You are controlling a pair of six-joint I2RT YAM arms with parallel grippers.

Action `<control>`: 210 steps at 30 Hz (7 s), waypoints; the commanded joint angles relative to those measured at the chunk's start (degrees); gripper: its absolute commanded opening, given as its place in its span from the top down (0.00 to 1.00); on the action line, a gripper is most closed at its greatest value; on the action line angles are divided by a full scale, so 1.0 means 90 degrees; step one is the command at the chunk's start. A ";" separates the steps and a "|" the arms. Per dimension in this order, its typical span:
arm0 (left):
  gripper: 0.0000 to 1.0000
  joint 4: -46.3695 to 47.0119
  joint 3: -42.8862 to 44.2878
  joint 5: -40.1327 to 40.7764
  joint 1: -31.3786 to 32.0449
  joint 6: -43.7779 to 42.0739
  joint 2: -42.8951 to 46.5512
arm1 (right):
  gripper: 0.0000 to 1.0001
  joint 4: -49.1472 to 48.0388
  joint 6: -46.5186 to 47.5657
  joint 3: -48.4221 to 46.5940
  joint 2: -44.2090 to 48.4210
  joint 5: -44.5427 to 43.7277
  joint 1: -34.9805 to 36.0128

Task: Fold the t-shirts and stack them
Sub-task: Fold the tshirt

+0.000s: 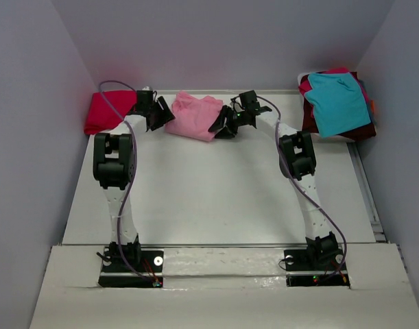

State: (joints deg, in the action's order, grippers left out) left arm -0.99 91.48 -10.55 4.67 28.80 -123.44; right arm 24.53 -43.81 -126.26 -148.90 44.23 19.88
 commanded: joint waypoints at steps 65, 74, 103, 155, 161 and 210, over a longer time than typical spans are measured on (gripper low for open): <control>0.90 -0.3199 -0.3788 -0.1270 0.2176 -0.0104 0.3764 | 0.70 0.3367 0.1850 0.5601 0.5089 -0.1046 0.0164; 0.28 -0.3951 -0.3124 -0.0899 0.2177 -0.0221 0.3901 | 0.39 0.3427 0.1958 0.5191 0.4836 -0.1272 0.0164; 0.34 -0.2859 -0.1298 -0.0342 0.2177 -0.0651 0.1929 | 0.43 0.2469 0.1616 0.3814 0.3517 -0.1584 0.0164; 0.94 -0.3317 -0.1278 -0.0068 0.2001 -0.0514 0.3071 | 0.90 0.2508 0.2231 0.2896 0.3732 -0.1945 0.0164; 0.94 -0.3337 -0.1249 -0.0039 0.2001 -0.0495 0.3041 | 0.90 0.2421 0.2377 0.2554 0.3586 -0.1818 0.0164; 0.23 -0.3747 -0.1083 0.0978 0.2187 -0.0426 0.2808 | 0.25 0.2635 0.2173 0.1215 0.2969 -0.2014 0.0164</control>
State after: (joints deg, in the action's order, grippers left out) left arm -35.27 77.69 1.19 22.61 28.21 -99.55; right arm 46.85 -23.59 -116.42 -129.78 26.33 21.08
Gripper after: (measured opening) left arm 0.776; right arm 0.770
